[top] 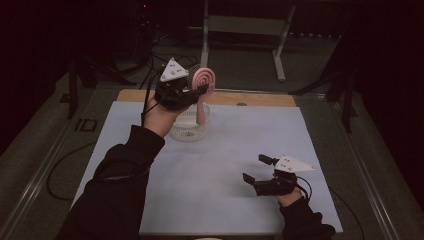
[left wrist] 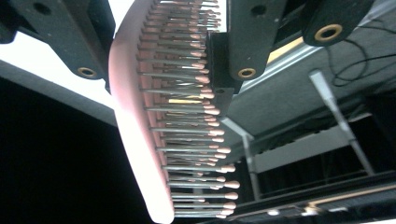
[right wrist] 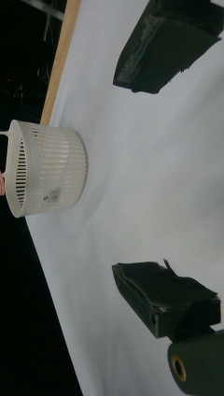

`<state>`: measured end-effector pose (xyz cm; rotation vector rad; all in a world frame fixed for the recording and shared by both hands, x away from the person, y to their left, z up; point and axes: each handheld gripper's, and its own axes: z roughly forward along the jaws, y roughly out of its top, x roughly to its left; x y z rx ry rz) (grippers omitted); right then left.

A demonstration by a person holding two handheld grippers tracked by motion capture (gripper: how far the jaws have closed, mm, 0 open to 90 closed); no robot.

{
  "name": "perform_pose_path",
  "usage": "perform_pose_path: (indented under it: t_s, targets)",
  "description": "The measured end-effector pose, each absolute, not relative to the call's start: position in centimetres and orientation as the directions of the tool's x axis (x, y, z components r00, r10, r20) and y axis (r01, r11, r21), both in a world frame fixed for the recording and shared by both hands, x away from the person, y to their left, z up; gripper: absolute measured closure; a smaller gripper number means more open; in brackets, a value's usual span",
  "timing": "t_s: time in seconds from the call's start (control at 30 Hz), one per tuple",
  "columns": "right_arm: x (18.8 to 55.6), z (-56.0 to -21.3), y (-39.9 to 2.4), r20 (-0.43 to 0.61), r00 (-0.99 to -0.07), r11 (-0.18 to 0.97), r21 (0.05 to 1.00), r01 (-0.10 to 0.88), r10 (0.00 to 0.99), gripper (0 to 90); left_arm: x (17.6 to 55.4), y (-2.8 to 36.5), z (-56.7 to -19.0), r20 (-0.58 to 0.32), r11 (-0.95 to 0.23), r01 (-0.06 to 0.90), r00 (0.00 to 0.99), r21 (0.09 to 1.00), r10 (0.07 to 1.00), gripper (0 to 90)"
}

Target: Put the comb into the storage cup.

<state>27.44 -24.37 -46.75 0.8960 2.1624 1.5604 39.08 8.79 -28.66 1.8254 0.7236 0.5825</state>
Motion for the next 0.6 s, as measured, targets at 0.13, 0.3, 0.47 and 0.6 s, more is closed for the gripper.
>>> perform_pose_path:
  t_s: [0.13, 0.3, 0.47, 0.6]
  targets:
    - [27.4, -46.8, -24.4, 0.098, -0.749, 0.203, 0.932, 0.299, 0.655, 8.8, 39.5, 9.3, -28.6, 0.082, -0.294, 0.198, 0.686, 0.935, 0.723, 64.8]
    - [27.4, -46.7, -24.4, 0.097, -0.75, 0.204, 0.932, 0.299, 0.654, 8.8, 40.1, 10.0, -28.7, 0.109, -0.311, 0.185, 0.676, 0.932, 0.729, 64.8]
    - [27.4, -46.7, -24.4, 0.1, -0.752, 0.202, 0.933, 0.299, 0.651, 8.8, 40.8, 10.7, -29.3, 0.148, -0.336, 0.171, 0.656, 0.926, 0.74, 64.7]
    - [27.4, -46.7, -24.3, 0.102, -0.755, 0.203, 0.932, 0.3, 0.647, 8.8, 41.4, 11.1, -30.0, 0.171, -0.351, 0.161, 0.644, 0.923, 0.746, 64.8]
